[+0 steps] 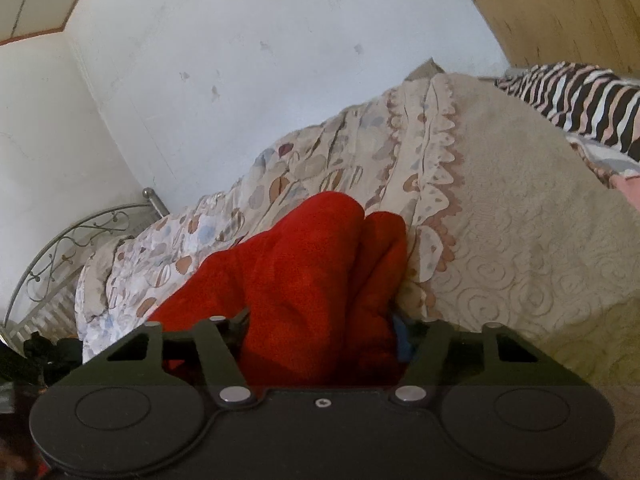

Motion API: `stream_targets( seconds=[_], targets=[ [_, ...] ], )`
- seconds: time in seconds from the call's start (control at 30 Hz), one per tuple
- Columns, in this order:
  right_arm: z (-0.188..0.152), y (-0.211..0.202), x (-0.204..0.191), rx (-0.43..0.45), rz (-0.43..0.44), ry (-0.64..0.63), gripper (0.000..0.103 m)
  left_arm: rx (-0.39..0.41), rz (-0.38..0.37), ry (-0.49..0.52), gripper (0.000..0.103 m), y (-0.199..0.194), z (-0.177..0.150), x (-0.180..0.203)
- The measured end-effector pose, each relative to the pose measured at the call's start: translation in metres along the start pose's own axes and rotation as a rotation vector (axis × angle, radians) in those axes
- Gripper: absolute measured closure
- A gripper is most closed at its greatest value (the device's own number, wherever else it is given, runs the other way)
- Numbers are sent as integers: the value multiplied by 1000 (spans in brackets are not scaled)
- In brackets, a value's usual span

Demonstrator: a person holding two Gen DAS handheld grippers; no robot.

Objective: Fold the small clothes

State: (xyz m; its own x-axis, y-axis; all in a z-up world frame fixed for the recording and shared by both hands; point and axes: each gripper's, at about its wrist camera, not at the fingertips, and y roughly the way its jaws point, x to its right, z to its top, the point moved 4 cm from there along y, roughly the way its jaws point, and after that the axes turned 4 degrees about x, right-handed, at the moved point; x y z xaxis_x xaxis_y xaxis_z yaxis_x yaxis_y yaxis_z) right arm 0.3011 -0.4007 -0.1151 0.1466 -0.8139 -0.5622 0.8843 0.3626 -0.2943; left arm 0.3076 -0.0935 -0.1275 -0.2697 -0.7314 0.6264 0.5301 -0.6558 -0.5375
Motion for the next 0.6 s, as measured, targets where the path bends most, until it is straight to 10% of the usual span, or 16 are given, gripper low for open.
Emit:
stream_targets(
  seconds=[0.6],
  targets=[
    [8,-16,-43,77,-84,-55,58,28,-11,124,43,-18,17,30]
  ],
)
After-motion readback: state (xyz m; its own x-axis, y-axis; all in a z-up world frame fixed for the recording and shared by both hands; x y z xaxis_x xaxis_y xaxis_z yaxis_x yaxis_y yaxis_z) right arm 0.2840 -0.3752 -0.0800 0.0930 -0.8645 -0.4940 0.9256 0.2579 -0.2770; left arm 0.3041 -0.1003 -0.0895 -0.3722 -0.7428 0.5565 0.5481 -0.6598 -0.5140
